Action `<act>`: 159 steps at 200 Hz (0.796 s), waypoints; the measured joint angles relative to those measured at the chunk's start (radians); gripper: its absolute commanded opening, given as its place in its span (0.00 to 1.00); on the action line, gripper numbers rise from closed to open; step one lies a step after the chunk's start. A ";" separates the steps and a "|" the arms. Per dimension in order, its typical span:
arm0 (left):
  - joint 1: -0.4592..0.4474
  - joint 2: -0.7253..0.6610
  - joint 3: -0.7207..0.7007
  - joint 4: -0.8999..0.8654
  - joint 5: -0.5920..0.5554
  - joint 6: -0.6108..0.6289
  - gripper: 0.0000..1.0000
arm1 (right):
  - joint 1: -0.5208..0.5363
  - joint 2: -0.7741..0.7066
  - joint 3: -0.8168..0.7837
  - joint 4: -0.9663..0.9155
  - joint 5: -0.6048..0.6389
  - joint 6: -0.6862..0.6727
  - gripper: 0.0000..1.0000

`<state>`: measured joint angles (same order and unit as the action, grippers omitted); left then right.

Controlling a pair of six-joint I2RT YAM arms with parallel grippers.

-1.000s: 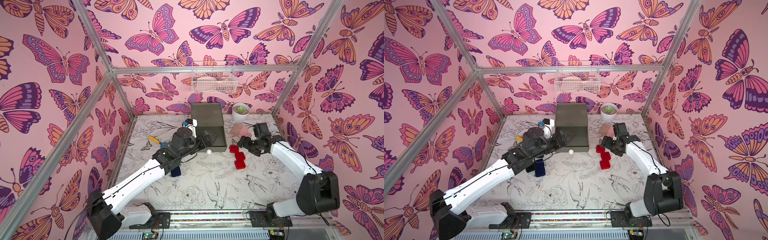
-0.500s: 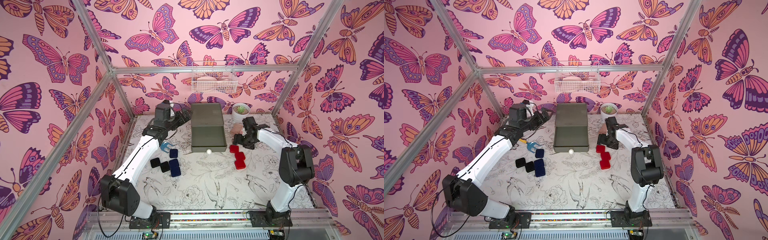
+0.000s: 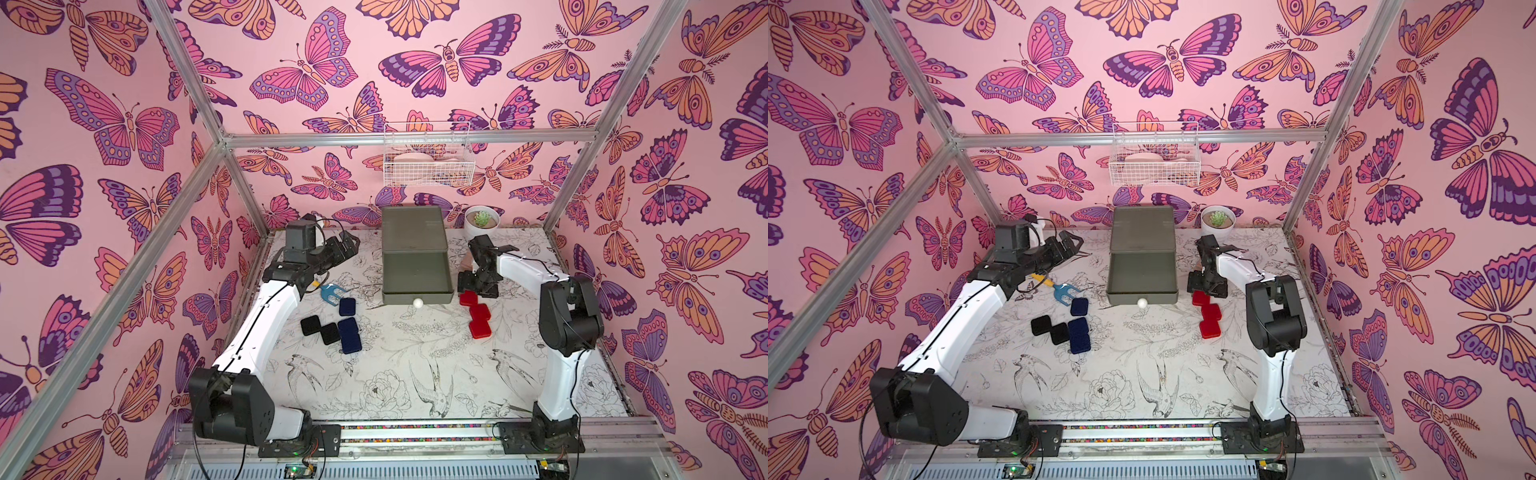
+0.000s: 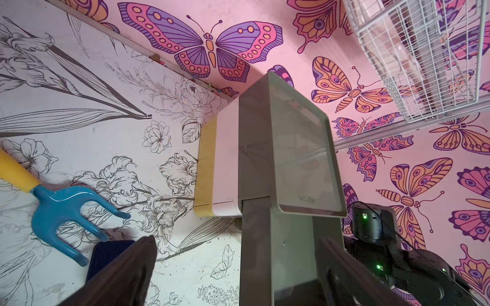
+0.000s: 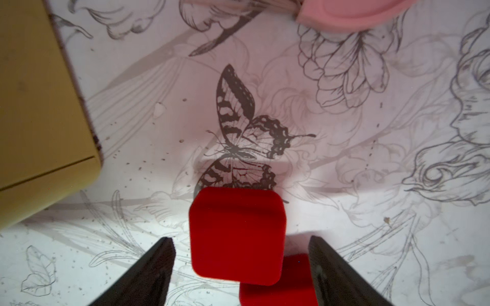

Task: Place the brooch boxes into the drawer by color
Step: Pick up the brooch box from the center of the board.

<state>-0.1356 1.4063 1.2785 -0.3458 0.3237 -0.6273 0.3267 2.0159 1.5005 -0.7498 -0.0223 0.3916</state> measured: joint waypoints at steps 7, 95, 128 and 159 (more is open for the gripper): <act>0.001 0.000 0.000 0.000 0.002 0.001 1.00 | 0.002 0.001 0.000 -0.003 0.003 0.000 0.82; 0.006 0.000 -0.001 0.000 0.024 0.003 1.00 | 0.014 0.064 0.048 -0.016 0.004 -0.003 0.73; 0.007 0.000 -0.001 0.000 0.025 0.003 1.00 | 0.015 0.093 0.077 -0.032 0.011 -0.004 0.59; 0.018 0.000 -0.002 0.000 0.026 0.003 1.00 | 0.015 0.094 0.082 -0.035 0.018 -0.003 0.52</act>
<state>-0.1177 1.4067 1.2770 -0.3458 0.3492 -0.6239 0.3420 2.1101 1.5829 -0.7849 -0.0044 0.3889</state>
